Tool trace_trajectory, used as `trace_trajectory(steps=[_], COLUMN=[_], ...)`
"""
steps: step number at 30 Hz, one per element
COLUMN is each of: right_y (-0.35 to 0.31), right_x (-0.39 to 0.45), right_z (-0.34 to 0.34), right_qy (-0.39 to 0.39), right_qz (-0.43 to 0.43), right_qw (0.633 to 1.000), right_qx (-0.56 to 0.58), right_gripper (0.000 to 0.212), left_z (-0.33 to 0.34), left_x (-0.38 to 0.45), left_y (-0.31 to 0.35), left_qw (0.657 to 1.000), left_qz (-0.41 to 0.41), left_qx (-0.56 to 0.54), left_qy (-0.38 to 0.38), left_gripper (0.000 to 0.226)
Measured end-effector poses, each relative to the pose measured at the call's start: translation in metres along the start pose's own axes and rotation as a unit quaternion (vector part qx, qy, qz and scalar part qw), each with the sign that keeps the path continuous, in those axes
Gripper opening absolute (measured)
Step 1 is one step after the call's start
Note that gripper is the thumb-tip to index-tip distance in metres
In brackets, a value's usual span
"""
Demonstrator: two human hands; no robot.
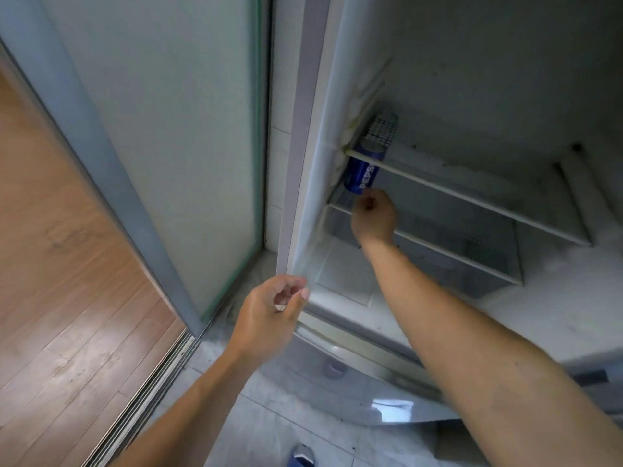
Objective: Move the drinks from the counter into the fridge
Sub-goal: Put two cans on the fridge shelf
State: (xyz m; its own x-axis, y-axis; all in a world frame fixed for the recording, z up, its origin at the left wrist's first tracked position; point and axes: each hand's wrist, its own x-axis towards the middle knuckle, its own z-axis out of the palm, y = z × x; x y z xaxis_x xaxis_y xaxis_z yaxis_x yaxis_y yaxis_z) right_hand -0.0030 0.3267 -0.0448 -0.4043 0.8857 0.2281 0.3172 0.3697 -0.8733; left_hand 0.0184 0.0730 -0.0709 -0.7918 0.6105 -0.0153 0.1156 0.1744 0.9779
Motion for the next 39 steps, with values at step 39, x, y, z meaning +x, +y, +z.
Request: trace_trajectory(steps=[39], right_y=[0.211], right_x=[-0.797], right_z=[-0.420], right_qy=[0.310], right_qz=[0.632], right_qw=[0.690], right_qx=[0.168], right_gripper=[0.022], left_z=[0.106], left_x=[-0.381], left_y=[-0.181], left_qw=[0.779], left_qz=[-0.206], left_qx=[0.389], left_qy=[-0.446], left_gripper=[0.018])
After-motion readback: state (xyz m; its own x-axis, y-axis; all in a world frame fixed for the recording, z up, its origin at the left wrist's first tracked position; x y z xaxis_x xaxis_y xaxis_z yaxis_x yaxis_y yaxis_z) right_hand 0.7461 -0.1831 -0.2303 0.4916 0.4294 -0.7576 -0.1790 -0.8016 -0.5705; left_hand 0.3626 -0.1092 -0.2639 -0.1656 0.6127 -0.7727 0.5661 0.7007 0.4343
